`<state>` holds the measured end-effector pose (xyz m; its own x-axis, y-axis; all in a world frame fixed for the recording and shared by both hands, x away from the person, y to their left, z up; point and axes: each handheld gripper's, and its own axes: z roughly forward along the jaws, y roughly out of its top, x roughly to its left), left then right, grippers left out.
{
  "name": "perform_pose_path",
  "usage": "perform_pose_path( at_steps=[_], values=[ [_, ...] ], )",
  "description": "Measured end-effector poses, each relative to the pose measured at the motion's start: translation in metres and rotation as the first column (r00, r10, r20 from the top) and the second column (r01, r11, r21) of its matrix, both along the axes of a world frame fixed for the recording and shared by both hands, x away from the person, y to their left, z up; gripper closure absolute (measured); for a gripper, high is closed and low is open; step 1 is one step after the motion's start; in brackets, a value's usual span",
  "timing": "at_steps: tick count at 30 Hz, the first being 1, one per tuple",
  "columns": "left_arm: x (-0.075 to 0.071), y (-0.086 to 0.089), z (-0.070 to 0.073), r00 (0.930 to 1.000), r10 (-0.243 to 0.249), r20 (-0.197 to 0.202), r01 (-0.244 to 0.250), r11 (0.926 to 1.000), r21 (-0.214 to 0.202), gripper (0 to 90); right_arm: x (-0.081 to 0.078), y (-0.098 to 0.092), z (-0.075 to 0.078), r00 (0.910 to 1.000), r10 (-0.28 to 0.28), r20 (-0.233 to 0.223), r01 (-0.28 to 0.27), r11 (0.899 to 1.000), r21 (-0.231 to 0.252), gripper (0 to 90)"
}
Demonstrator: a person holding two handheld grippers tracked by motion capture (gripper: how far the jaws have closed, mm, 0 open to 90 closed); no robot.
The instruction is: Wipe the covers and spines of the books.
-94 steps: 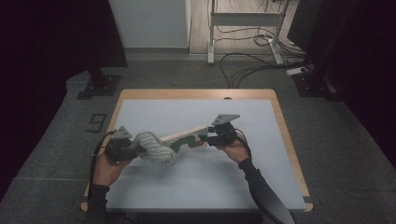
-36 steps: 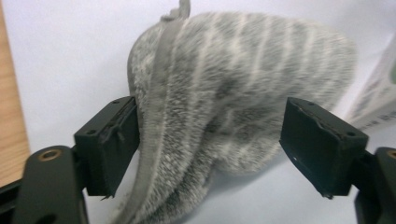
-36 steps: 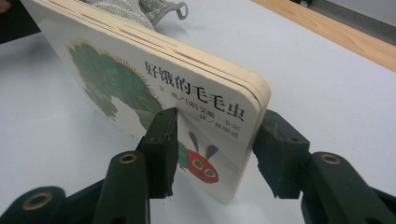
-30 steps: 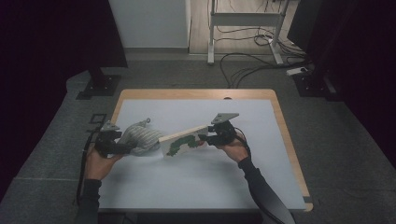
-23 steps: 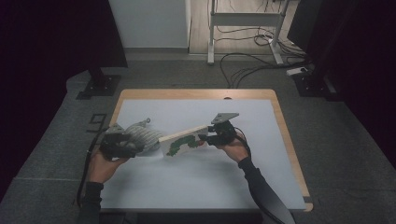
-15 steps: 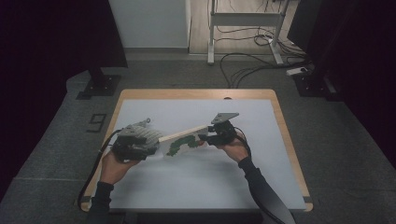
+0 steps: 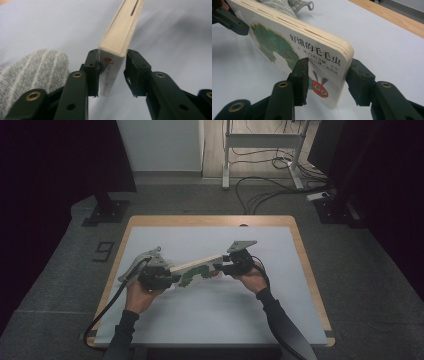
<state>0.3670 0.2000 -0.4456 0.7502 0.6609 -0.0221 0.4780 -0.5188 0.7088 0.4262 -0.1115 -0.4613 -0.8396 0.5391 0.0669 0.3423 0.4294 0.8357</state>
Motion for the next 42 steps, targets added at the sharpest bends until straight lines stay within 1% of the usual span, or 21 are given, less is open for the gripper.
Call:
perform_pose_path(
  at_steps=[2, 4, 5, 7, 10, 13, 17, 18, 20, 21, 22, 29, 31, 37, 39, 42],
  values=[
    [0.001, -0.001, 0.001, 1.0, -0.001, 0.0, 0.001, 0.9999, 0.011, 65.2, 0.0, 0.0, 0.0, 1.0, -0.001, 0.004, 0.001, 1.0, -0.002, 54.3],
    [0.003, -0.001, 0.002, 1.0, 0.004, 0.008, -0.004, 0.9999, 0.012, 65.2, 0.0, 0.001, 0.001, 0.9999, -0.008, 0.01, 0.008, 1.0, -0.008, 54.8],
    [0.004, -0.001, 0.003, 0.9998, 0.009, 0.016, -0.009, 0.9999, 0.008, 65.2, 0.001, 0.001, 0.001, 0.9999, -0.012, 0.012, 0.012, 1.0, -0.008, 54.8],
    [0.007, 0.0, 0.004, 0.9997, 0.014, 0.019, -0.014, 0.9999, -0.002, 65.1, 0.003, 0.001, 0.002, 0.9996, -0.023, 0.018, 0.023, 1.0, 0.0, 54.8],
    [0.012, 0.0, 0.007, 0.9993, 0.019, 0.033, -0.018, 0.9998, -0.007, 64.7, 0.007, 0.001, 0.006, 0.999, -0.036, 0.026, 0.036, 0.999, 0.003, 54.7],
    [0.017, 0.0, 0.005, 0.9987, 0.019, 0.048, -0.02, 0.9998, 0.005, 63.6, 0.008, 0.002, 0.007, 0.9987, -0.042, 0.028, 0.042, 0.999, -0.002, 54.7],
    [0.02, -0.001, 0.0, 0.9988, 0.026, 0.042, -0.027, 0.9993, 0.028, 62.3, 0.01, 0.005, 0.002, 0.9986, -0.044, 0.029, 0.044, 0.999, -0.024, 54.4],
    [0.019, -0.001, -0.001, 0.9985, 0.028, 0.048, -0.029, 0.9992, 0.026, 62.1, 0.01, 0.005, 0.001, 0.9987, -0.043, 0.027, 0.044, 0.999, -0.02, 54.4],
    [0.018, -0.002, -0.001, 0.9985, 0.028, 0.048, -0.03, 0.9993, 0.024, 62.1, 0.01, 0.003, 0.001, 0.9988, -0.043, 0.025, 0.043, 0.999, -0.011, 54.4],
    [0.017, -0.002, 0.0, 0.9985, 0.026, 0.048, -0.027, 0.9992, 0.029, 61.9, 0.009, 0.003, 0.001, 0.999, -0.039, 0.024, 0.039, 0.999, -0.01, 54.4],
    [0.016, -0.002, 0.0, 0.9985, 0.026, 0.049, -0.027, 0.9993, 0.025, 61.7, 0.009, 0.002, 0.001, 0.9991, -0.037, 0.019, 0.037, 0.999, -0.007, 54.2],
    [0.004, 0.0, -0.001, 0.999, 0.036, 0.029, -0.035, 0.9994, -0.006, 59.5, 0.0, -0.003, 0.0, 0.9999, -0.013, 0.008, 0.013, 1.0, 0.002, 51.3],
    [0.0, 0.001, -0.001, 0.9987, 0.044, 0.027, -0.044, 0.999, -0.002, 58.8, -0.002, -0.005, 0.0, 0.9999, -0.013, 0.003, 0.013, 1.0, -0.002, 51.2],
    [-0.008, 0.005, -0.004, 0.9991, 0.043, 0.007, -0.042, 0.998, -0.047, 55.5, -0.007, -0.011, 0.001, 0.9998, -0.009, -0.017, 0.009, 1.0, 0.001, 49.9],
    [-0.01, 0.004, -0.005, 0.9989, 0.047, 0.006, -0.047, 0.9982, -0.038, 54.0, -0.01, -0.012, 0.001, 0.9997, -0.006, -0.024, 0.006, 1.0, -0.004, 48.8],
    [-0.014, 0.002, -0.007, 0.9987, 0.051, 0.004, -0.051, 0.9978, -0.042, 52.2, -0.013, -0.012, 0.0, 0.9995, 0.003, -0.031, -0.003, 1.0, -0.006, 47.3]
  ],
)
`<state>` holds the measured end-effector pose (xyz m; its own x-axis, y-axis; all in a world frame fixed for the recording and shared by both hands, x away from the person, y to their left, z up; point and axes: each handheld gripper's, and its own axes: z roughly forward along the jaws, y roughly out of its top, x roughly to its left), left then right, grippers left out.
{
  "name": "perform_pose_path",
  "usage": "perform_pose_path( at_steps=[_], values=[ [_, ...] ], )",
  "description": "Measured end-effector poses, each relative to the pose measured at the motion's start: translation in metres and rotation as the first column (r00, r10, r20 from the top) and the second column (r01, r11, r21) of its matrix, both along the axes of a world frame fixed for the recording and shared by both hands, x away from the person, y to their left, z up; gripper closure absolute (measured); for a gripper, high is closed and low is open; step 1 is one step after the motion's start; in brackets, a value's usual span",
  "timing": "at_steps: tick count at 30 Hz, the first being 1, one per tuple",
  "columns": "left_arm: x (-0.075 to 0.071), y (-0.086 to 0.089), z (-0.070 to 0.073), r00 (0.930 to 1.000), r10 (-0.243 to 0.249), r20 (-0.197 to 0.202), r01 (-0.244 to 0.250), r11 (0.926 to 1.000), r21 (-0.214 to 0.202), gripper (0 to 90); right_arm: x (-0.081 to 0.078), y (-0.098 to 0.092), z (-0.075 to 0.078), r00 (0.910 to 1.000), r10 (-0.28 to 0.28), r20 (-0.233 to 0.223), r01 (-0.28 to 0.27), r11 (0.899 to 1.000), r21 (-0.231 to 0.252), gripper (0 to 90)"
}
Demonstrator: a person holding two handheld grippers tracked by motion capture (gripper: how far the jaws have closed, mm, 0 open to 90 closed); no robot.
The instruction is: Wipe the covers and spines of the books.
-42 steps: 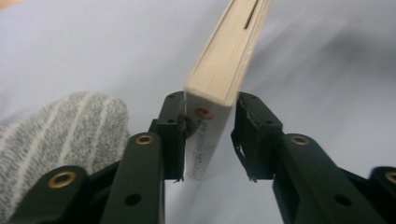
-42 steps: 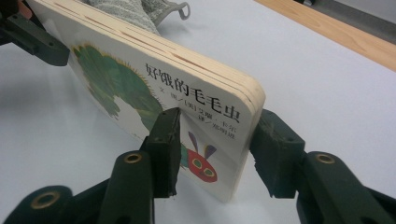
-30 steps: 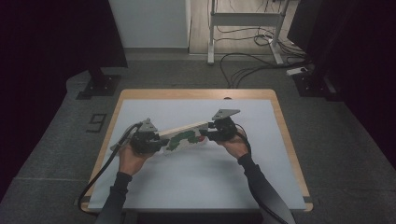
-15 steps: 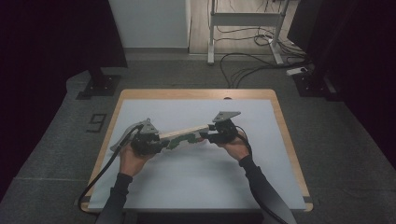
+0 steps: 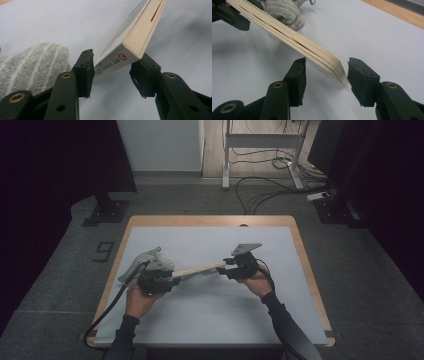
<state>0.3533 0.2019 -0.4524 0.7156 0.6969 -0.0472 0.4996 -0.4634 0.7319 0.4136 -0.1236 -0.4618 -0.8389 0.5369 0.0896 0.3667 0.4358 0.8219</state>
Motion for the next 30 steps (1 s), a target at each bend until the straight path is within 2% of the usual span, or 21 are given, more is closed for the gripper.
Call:
perform_pose_path(
  at_steps=[13, 18, 22, 24, 28, 30],
  values=[
    [-0.015, -0.005, -0.011, 0.9995, 0.01, -0.031, -0.01, 0.9997, -0.023, 38.0, -0.014, -0.005, -0.01, 0.9985, 0.001, -0.056, -0.002, 1.0, -0.021, 37.7],
    [-0.023, -0.009, -0.016, 0.9994, 0.014, -0.032, -0.014, 0.9999, 0.005, 33.0, -0.02, -0.008, -0.014, 0.997, -0.004, -0.077, 0.002, 1.0, -0.027, 34.8],
    [-0.029, -0.011, -0.022, 0.999, 0.026, -0.038, -0.025, 0.9996, 0.011, 30.2, -0.026, -0.01, -0.02, 0.996, -0.004, -0.089, 0.001, 0.999, -0.033, 33.7],
    [-0.031, -0.011, -0.025, 0.9982, 0.025, -0.054, -0.025, 0.9997, -0.007, 30.1, -0.028, -0.011, -0.022, 0.996, -0.006, -0.09, 0.003, 0.999, -0.035, 33.6],
    [-0.036, -0.014, -0.03, 0.998, 0.032, -0.054, -0.031, 0.9993, 0.019, 28.8, -0.034, -0.014, -0.027, 0.9953, -0.005, -0.097, 0.001, 0.999, -0.04, 33.6],
    [-0.038, -0.016, -0.032, 0.9977, 0.035, -0.058, -0.034, 0.9993, 0.019, 28.6, -0.036, -0.015, -0.029, 0.9951, -0.005, -0.099, 0.002, 0.999, -0.036, 33.6]
  ],
)
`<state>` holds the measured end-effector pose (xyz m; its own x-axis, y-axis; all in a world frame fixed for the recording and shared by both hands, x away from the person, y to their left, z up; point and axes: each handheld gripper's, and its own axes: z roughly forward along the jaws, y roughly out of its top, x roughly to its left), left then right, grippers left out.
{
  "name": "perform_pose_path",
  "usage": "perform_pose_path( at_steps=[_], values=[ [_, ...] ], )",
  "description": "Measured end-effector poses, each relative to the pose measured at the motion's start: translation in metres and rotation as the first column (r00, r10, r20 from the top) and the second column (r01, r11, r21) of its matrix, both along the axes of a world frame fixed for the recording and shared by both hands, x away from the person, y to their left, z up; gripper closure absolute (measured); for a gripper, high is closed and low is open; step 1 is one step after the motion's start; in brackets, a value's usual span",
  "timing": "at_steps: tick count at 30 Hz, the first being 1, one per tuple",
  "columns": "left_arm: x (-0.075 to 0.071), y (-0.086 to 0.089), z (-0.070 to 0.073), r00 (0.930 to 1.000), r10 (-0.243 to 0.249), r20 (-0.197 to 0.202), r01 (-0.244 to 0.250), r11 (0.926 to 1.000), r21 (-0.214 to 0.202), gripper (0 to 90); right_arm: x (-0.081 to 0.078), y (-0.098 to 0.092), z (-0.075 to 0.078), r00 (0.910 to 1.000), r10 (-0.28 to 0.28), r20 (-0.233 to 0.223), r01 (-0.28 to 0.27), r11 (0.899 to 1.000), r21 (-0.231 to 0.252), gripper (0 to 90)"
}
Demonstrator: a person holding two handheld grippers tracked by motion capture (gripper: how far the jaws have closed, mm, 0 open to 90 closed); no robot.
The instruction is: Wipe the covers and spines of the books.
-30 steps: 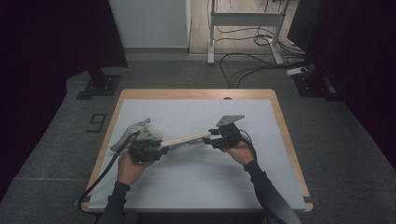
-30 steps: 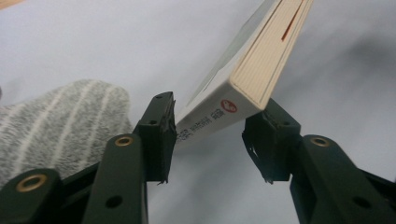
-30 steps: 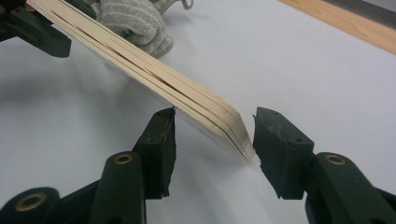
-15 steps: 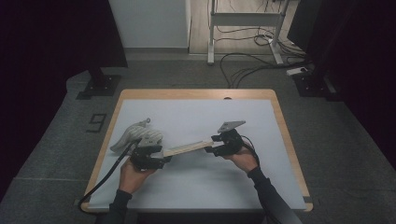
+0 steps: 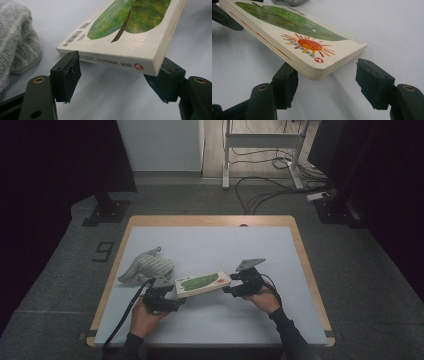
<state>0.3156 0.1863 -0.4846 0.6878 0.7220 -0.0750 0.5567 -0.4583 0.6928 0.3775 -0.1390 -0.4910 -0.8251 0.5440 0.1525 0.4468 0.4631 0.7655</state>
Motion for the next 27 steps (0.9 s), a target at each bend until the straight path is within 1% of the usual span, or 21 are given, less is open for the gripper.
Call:
perform_pose_path(
  at_steps=[5, 8, 14, 16, 20, 27],
  values=[
    [-0.004, -0.002, -0.006, 1.0, 0.003, -0.007, -0.003, 1.0, 0.008, 28.4, -0.004, -0.003, -0.006, 1.0, 0.001, -0.006, -0.001, 1.0, 0.005, 34.1],
    [-0.006, -0.003, -0.01, 0.9998, 0.0, -0.018, 0.0, 1.0, 0.006, 28.4, -0.007, -0.004, -0.01, 0.9999, 0.004, -0.011, -0.004, 1.0, 0.005, 34.8],
    [-0.01, -0.004, -0.016, 0.9999, -0.003, -0.015, 0.004, 1.0, 0.007, 29.6, -0.01, -0.006, -0.018, 0.9999, 0.01, -0.011, -0.01, 1.0, 0.013, 35.7],
    [-0.011, -0.005, -0.018, 0.9998, -0.009, -0.015, 0.009, 1.0, 0.002, 30.1, -0.011, -0.006, -0.02, 0.9999, 0.01, -0.008, -0.01, 1.0, 0.016, 36.3],
    [-0.014, -0.006, -0.022, 0.9998, -0.013, -0.013, 0.013, 0.9999, 0.005, 29.9, -0.014, -0.006, -0.024, 0.9998, 0.021, -0.003, -0.021, 1.0, 0.01, 36.5],
    [-0.017, -0.008, -0.026, 0.9995, -0.023, -0.02, 0.023, 0.9997, 0.006, 29.9, -0.018, -0.006, -0.028, 0.9994, 0.033, 0.01, -0.033, 0.999, 0.005, 37.0]
  ],
)
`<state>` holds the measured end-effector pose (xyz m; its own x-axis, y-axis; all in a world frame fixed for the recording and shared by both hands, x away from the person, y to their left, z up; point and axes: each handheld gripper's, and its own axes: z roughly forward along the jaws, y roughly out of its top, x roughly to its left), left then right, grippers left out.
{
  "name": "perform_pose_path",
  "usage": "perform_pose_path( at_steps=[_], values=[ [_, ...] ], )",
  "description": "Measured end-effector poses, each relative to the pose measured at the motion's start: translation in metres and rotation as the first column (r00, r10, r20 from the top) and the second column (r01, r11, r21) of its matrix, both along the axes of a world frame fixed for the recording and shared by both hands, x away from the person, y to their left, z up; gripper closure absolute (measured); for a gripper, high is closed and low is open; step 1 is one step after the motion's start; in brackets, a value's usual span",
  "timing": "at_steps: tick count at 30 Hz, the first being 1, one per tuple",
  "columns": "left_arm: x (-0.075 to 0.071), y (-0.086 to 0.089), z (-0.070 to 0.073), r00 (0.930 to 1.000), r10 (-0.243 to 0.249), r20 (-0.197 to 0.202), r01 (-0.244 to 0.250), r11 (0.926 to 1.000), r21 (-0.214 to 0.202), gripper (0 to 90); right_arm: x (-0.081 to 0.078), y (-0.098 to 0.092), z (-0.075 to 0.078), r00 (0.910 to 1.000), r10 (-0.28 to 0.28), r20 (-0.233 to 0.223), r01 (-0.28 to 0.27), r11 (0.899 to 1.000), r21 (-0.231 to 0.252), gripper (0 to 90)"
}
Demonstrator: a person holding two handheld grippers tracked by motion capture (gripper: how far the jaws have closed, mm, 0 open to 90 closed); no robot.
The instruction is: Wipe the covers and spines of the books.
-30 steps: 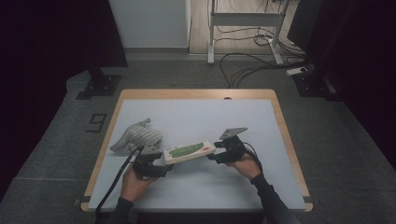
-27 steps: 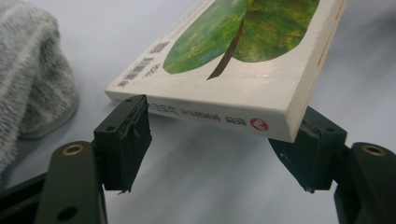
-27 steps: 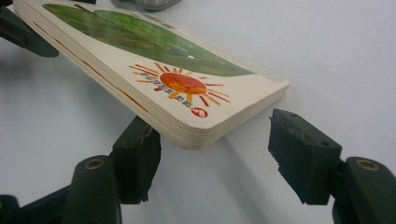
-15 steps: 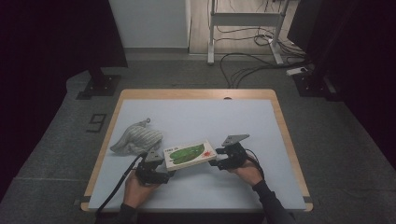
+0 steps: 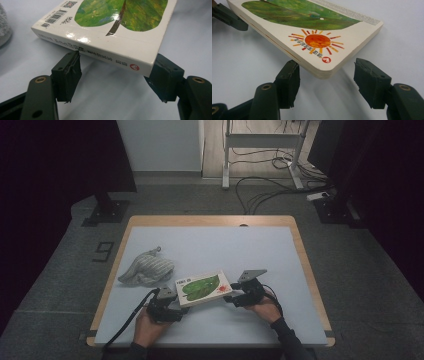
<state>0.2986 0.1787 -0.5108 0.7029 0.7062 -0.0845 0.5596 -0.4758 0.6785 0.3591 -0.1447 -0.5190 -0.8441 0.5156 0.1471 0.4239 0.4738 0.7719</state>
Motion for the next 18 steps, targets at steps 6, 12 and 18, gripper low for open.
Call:
perform_pose_path(
  at_steps=[6, 12, 18],
  values=[
    [-0.0016, -0.003, -0.0042, 0.9999, -0.009, -0.007, 0.009, 0.9999, 0.011, 29.8, -0.0019, -0.0005, -0.0035, 1.0, -0.004, 0.007, 0.004, 1.0, -0.016, 37.4],
    [-0.0022, -0.0048, -0.0077, 0.9998, -0.015, -0.013, 0.015, 0.9998, 0.016, 29.9, -0.0027, -0.0013, -0.0065, 0.9999, -0.008, 0.014, 0.009, 0.999, -0.032, 37.4],
    [-0.0036, -0.0052, -0.0085, 0.9998, -0.02, -0.003, 0.02, 0.9996, 0.021, 29.7, -0.0042, -0.0017, -0.008, 0.9997, -0.01, 0.023, 0.011, 0.999, -0.049, 37.3]
  ],
)
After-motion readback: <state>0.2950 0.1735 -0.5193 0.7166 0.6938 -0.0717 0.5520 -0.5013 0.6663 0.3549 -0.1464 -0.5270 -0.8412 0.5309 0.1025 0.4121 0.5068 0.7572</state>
